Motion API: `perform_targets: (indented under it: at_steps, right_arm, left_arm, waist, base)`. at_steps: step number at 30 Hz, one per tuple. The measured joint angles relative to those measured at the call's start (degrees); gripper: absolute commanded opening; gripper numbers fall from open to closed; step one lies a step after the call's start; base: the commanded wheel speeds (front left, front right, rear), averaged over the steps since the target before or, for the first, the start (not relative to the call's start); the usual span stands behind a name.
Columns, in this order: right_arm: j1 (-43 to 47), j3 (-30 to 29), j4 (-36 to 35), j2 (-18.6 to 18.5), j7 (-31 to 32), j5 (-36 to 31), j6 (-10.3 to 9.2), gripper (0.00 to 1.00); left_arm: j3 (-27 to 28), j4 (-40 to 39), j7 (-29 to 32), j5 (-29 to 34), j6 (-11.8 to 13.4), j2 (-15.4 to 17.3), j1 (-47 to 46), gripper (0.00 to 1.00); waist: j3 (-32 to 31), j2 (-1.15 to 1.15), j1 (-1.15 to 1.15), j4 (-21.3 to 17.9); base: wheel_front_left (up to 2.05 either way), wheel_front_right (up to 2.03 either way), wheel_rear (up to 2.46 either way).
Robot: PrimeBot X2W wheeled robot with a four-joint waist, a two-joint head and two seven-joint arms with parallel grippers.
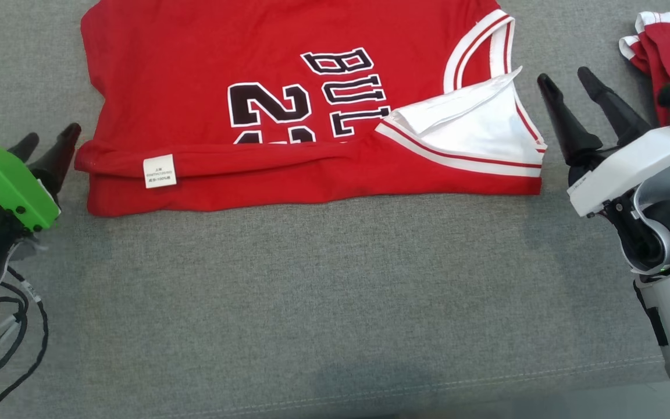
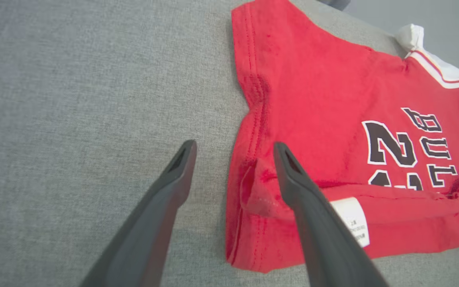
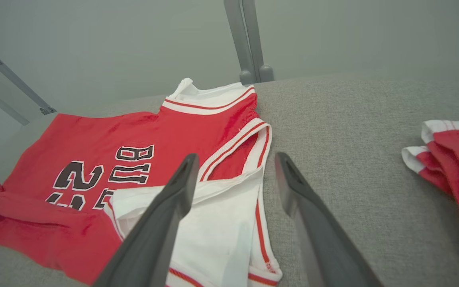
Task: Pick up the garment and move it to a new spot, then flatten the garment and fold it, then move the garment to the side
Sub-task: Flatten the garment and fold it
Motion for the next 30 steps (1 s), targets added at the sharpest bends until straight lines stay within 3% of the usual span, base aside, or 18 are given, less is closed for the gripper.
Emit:
perform_targets:
  at_steps: [6,15,30]
  right_arm:
    - [5.47,-1.11,-0.89,-0.21,-2.14,-0.44,-0.45,1.00]
    - [12.38,-1.65,-1.08,-0.14,-2.77,-0.40,-2.09,1.00]
    - [12.80,0.15,-0.83,1.24,-3.82,-0.43,-2.00,1.00]
  left_arm:
    - [3.31,-2.87,-5.48,0.10,-0.02,-0.01,3.15,1.00]
    - [2.31,-3.10,-6.52,-4.20,-0.34,-5.61,12.60,1.00]
    - [2.43,-3.26,-8.16,-4.54,-1.18,-5.59,13.00,1.00]
  waist:
    - [-0.74,0.00,0.00,-0.13]
    - [-0.27,0.00,0.00,0.95]
    - [0.29,0.00,0.00,2.54]
  base:
    - [0.00,0.00,0.00]
    - [0.00,0.00,0.00]
    - [0.00,0.00,0.00]
